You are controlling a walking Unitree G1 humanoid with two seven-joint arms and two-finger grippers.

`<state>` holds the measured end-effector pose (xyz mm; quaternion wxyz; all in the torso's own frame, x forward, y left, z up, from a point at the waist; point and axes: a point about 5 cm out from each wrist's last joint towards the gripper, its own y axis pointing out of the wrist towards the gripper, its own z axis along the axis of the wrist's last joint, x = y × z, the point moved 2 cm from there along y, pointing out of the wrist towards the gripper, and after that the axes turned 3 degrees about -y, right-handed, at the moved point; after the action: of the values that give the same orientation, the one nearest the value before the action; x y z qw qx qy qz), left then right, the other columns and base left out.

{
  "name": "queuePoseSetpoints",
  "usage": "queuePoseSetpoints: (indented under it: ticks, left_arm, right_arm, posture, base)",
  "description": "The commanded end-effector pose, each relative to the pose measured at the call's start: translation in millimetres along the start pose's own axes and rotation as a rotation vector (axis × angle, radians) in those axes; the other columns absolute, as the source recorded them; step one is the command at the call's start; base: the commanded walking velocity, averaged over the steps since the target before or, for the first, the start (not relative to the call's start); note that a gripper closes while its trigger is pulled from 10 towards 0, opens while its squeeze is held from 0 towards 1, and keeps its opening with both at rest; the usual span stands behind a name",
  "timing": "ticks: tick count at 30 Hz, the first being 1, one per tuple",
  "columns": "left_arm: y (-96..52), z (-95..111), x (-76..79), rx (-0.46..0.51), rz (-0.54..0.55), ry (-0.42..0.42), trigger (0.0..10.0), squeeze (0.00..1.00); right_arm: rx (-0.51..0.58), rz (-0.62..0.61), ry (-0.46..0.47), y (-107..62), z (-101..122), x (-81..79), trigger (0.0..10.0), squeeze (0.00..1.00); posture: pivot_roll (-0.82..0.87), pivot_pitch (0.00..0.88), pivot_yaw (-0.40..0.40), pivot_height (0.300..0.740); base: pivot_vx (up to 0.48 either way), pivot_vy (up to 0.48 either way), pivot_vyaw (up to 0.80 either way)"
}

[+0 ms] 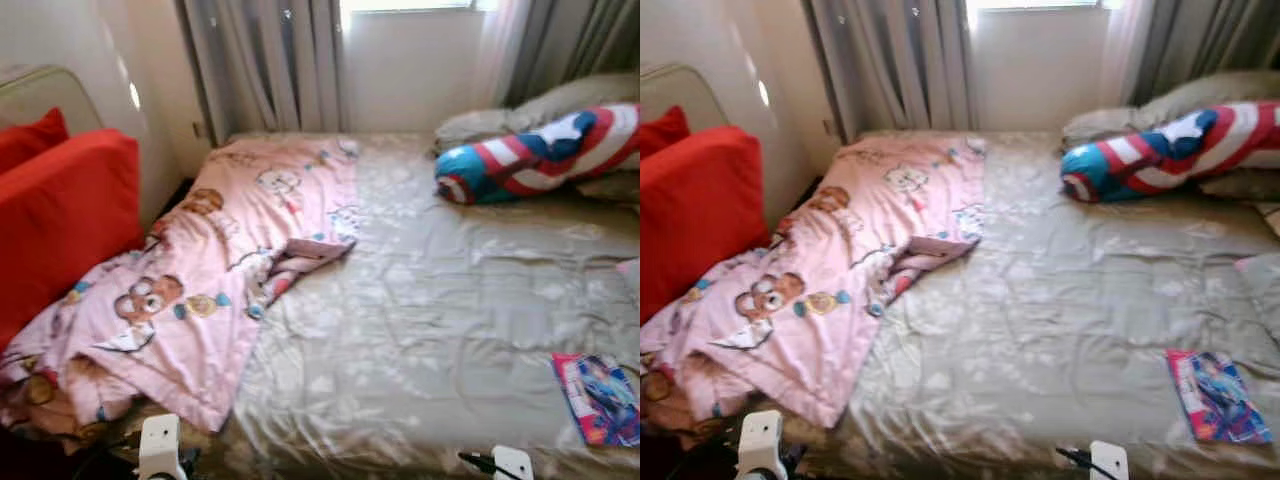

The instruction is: Clean up the room

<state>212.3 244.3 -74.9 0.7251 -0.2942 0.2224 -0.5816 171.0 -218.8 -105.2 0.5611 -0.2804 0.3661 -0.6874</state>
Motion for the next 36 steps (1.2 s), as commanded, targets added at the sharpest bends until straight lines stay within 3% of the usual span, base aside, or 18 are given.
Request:
queuePoseSetpoints:
  ticks: [1, 22, 36]
  left_arm:
    - [-2.1, -3.4, -9.9, -0.016, 0.025, 0.004, 10.0, 0.00]
    - [-2.9, -3.5, -14.2, -0.019, 0.032, 0.012, 10.0, 0.00]
    - [-2.9, -3.3, -13.1, -0.011, 0.030, 0.013, 10.0, 0.00]
  right_arm:
    - [-0.002, 0.020, 0.015, 0.7, -1.4, -9.1, 10.0, 0.00]
    - [0.000, 0.027, -0.001, 0.8, -1.4, -11.1, 10.0, 0.00]
    - [0.010, 0.026, -0.005, 0.7, -0.6, -10.4, 10.0, 0.00]
  posture:
    - [0.04, 0.000, 0.013, 0.740]
    - [0.04, 0.000, 0.019, 0.740]
    - [0.04, 0.000, 0.020, 0.740]
  base:
    - [0.000, 0.480, 0.00]
    - [0.000, 0.472, 0.00]
    - [0.000, 0.000, 0.74]
